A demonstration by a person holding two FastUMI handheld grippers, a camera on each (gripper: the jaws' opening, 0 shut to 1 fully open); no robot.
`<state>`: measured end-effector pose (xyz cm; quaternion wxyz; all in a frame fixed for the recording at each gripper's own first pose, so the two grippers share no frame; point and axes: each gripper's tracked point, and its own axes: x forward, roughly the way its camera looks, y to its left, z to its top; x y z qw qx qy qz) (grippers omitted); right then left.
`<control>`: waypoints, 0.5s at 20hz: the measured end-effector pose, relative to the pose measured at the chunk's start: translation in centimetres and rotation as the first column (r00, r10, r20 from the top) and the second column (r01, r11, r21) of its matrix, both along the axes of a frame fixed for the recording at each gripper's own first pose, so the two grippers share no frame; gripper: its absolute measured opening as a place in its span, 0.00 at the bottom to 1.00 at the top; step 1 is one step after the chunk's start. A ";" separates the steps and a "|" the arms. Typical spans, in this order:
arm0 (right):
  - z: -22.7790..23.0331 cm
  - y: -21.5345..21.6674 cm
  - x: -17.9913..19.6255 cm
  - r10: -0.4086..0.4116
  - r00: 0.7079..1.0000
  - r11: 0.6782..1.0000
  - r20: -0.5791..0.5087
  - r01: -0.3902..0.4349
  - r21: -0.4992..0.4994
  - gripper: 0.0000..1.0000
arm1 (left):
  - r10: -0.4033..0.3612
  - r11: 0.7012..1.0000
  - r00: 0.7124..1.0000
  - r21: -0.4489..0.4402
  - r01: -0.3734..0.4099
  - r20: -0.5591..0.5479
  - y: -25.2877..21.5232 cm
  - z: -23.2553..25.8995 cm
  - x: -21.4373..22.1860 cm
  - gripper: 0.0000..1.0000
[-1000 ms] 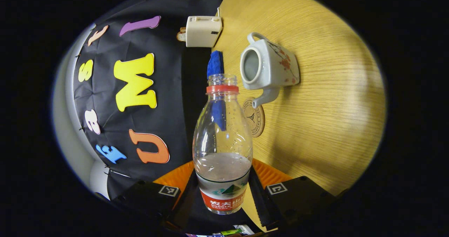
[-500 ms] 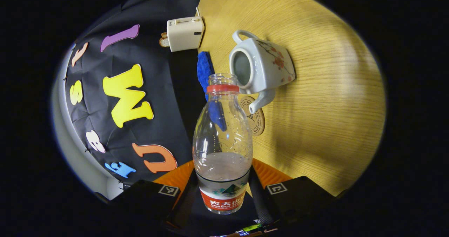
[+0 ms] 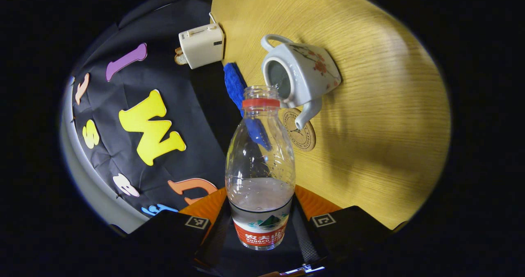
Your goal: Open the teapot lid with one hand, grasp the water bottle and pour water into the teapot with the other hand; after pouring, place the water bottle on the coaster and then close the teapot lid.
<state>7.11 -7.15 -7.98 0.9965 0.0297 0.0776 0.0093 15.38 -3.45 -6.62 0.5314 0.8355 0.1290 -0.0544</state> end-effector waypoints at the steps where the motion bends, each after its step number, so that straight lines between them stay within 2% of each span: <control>1: 0.0 0.0 0.0 0.001 1.000 1.000 0.000 -0.001 0.000 0.00 | 0.000 1.000 1.000 0.013 0.000 -0.003 0.0 0.0 0.0 0.76; 4: 0.1 0.1 0.0 0.003 1.000 1.000 0.002 -0.003 -0.004 0.00 | -0.023 0.997 1.000 0.072 0.022 0.005 -0.4 0.5 0.0 0.76; 10: 0.1 0.3 0.0 0.010 1.000 1.000 0.003 -0.010 -0.006 0.00 | -0.038 0.991 0.999 0.128 0.035 0.025 -0.8 0.9 0.1 0.75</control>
